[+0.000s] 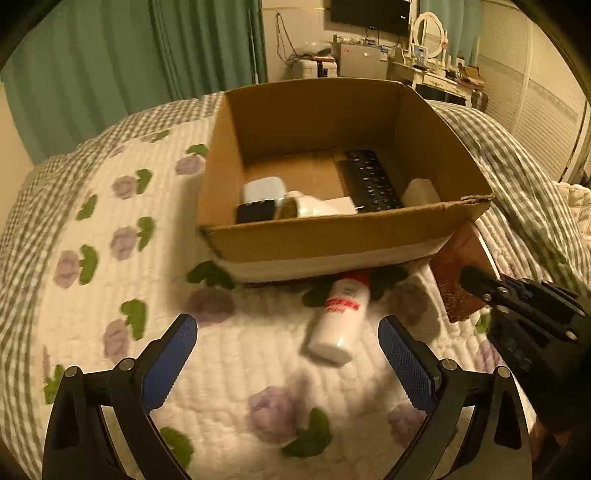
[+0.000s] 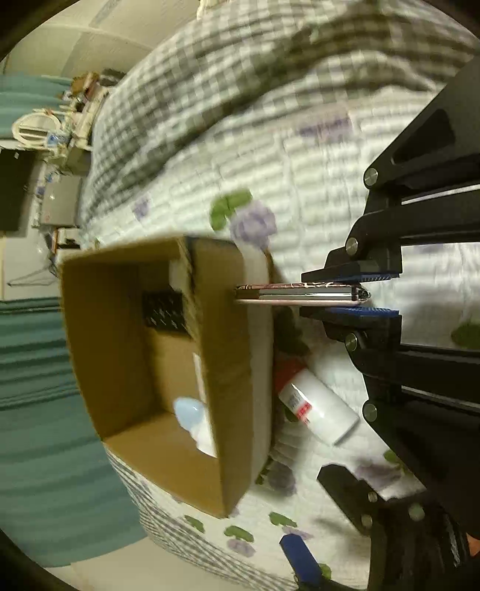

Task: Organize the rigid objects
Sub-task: 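Grasp the pink card case with the right tool while the left grasps the white-red bottle, then lower the bottle and card case into the box and open both tools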

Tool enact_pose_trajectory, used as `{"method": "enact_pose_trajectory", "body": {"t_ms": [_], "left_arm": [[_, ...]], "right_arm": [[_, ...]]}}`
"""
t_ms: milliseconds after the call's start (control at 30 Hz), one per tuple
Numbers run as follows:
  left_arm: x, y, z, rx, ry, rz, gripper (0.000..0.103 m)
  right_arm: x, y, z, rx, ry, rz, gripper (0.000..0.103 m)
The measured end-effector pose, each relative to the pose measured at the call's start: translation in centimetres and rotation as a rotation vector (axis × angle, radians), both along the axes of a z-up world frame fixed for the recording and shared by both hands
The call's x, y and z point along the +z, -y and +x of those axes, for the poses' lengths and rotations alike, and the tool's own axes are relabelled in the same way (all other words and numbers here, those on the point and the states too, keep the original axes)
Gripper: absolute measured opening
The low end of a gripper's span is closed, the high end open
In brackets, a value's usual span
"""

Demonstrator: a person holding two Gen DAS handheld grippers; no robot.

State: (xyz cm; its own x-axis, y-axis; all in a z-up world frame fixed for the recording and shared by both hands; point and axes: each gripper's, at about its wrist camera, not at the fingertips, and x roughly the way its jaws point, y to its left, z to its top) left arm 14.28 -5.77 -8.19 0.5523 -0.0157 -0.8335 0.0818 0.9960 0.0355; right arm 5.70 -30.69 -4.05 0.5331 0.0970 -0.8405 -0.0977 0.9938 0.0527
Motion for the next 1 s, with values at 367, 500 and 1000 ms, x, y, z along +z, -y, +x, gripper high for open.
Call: {"method": "enact_pose_trajectory", "body": {"t_ms": [367, 500, 1000], "left_arm": [[-3.9, 3.1, 3.1, -0.071, -0.116, 0.018, 0.092], [-5.2, 4.2, 3.5, -0.128, -0.176, 0.039, 0.075], [-2.6, 2.9, 0.9, -0.165, -0.146, 0.03, 0.037]], "right_arm": [[-0.6, 1.2, 0.7, -0.019, -0.011, 0.033, 0.009], [-1.4, 1.3, 1.1, -0.03, -0.026, 0.049, 0.009], [1.6, 0.5, -0.8, -0.021, 0.049, -0.01, 0.009]]}}
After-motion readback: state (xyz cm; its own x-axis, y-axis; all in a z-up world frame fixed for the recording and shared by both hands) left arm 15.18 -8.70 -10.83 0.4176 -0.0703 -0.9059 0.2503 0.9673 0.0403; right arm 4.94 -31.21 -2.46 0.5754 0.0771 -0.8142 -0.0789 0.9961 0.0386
